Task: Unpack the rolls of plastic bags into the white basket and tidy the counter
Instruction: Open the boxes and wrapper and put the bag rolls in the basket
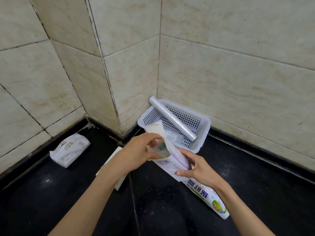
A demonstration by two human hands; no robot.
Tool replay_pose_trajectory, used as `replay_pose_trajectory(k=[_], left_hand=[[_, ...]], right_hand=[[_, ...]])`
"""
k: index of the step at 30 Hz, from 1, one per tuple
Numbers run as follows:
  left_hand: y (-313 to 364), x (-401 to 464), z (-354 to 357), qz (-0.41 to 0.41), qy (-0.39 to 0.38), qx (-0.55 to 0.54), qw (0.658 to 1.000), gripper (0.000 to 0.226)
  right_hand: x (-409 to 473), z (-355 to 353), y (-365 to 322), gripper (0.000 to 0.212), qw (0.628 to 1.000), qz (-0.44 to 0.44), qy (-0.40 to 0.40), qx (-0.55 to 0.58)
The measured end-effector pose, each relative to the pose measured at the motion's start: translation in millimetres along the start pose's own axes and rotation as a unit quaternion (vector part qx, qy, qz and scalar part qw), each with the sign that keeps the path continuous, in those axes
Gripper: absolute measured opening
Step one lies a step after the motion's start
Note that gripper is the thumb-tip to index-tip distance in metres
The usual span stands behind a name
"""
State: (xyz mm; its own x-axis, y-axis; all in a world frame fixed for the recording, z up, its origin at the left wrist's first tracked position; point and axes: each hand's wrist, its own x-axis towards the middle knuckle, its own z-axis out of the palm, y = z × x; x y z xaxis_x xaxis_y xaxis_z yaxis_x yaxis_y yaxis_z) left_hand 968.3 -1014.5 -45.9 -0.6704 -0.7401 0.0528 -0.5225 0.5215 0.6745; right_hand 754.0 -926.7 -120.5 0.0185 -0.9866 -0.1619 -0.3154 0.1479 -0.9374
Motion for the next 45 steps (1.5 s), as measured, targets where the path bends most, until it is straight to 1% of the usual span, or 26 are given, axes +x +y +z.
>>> replay_pose_trajectory(k=[2, 4, 7, 9, 11, 14, 17, 21, 24, 26, 27, 29, 30, 33, 35, 36, 38, 40, 43, 45], left_hand=[[-0.3, 0.4, 0.0, -0.011, 0.006, 0.005, 1.0, 0.043], [3.2, 0.7, -0.3, -0.003, 0.008, -0.012, 1.0, 0.041], [8.2, 1.8, 0.8, 0.005, 0.013, -0.034, 0.999, 0.028], [5.6, 4.0, 3.4, 0.01, 0.004, 0.018, 1.0, 0.025], [0.9, 5.1, 6.4, 0.007, -0.012, 0.072, 0.997, 0.029], [-3.4, 5.2, 7.2, 0.023, -0.003, 0.082, 0.996, 0.03], [-6.5, 4.0, 3.3, 0.053, 0.031, 0.055, 0.997, 0.023], [-11.8, 5.7, -5.1, 0.04, 0.094, -0.035, 0.994, 0.015], [-13.1, 12.8, -8.0, 0.014, 0.1, -0.145, 0.984, 0.01], [-12.9, 19.1, -10.0, -0.006, 0.106, -0.209, 0.972, 0.01], [-13.5, 24.0, -11.2, -0.015, 0.122, -0.223, 0.967, 0.011], [-17.3, 35.6, -14.3, -0.03, 0.179, -0.246, 0.952, 0.013], [-20.0, 43.8, -16.2, -0.042, 0.212, -0.27, 0.938, 0.014], [-33.7, 72.3, -20.3, -0.093, 0.298, -0.364, 0.878, 0.012], [-51.2, 94.2, -16.9, -0.138, 0.34, -0.385, 0.847, 0.016], [-61.0, 105.6, -12.5, -0.163, 0.352, -0.386, 0.837, 0.018], [-80.6, 127.4, 2.2, -0.218, 0.354, -0.379, 0.827, 0.022], [-97.0, 147.1, 22.2, -0.273, 0.329, -0.364, 0.828, 0.021], [-113.2, 173.4, 52.9, -0.311, 0.258, -0.337, 0.85, 0.009], [-119.4, 188.4, 68.9, -0.339, 0.211, -0.303, 0.865, 0.01]], right_hand=[[1.4, -0.1, -1.7, 0.06, 1.0, 0.001, -0.005, 0.005], [2.4, 0.0, -3.6, 0.06, 1.0, -0.001, -0.009, 0.013], [3.2, 0.4, -4.9, 0.06, 1.0, -0.007, -0.009, 0.016], [3.7, 1.0, -6.0, 0.059, 1.0, -0.008, -0.008, 0.012], [3.6, 2.3, -7.3, 0.057, 1.0, -0.013, -0.012, 0.002], [3.8, 3.5, -8.4, 0.055, 1.0, -0.017, -0.017, -0.001], [4.9, 2.7, -9.3, 0.054, 1.0, -0.012, -0.022, 0.006], [8.3, -3.5, -12.2, 0.055, 1.0, 0.002, -0.023, 0.001], [13.7, -11.8, -13.1, 0.062, 1.0, 0.019, -0.001, -0.019], [17.2, -20.2, -15.5, 0.063, 0.999, 0.015, 0.025, -0.041], [19.2, -26.1, -16.3, 0.061, 0.998, 0.007, 0.038, -0.056], [22.9, -39.8, -17.4, 0.056, 0.994, -0.002, 0.067, -0.081], [26.3, -47.8, -16.9, 0.054, 0.992, -0.003, 0.086, -0.093], [40.5, -70.9, -9.2, 0.054, 0.977, 0.005, 0.17, -0.128], [50.8, -83.2, -2.0, 0.056, 0.962, 0.024, 0.237, -0.132], [55.6, -87.9, 1.6, 0.058, 0.956, 0.033, 0.262, -0.126], [64.4, -94.1, 8.7, 0.061, 0.949, 0.039, 0.293, -0.111], [72.6, -97.0, 15.4, 0.056, 0.944, 0.026, 0.31, -0.105], [84.3, -98.7, 24.7, 0.055, 0.941, 0.03, 0.321, -0.102], [90.6, -100.1, 29.8, 0.054, 0.941, 0.036, 0.323, -0.096]])
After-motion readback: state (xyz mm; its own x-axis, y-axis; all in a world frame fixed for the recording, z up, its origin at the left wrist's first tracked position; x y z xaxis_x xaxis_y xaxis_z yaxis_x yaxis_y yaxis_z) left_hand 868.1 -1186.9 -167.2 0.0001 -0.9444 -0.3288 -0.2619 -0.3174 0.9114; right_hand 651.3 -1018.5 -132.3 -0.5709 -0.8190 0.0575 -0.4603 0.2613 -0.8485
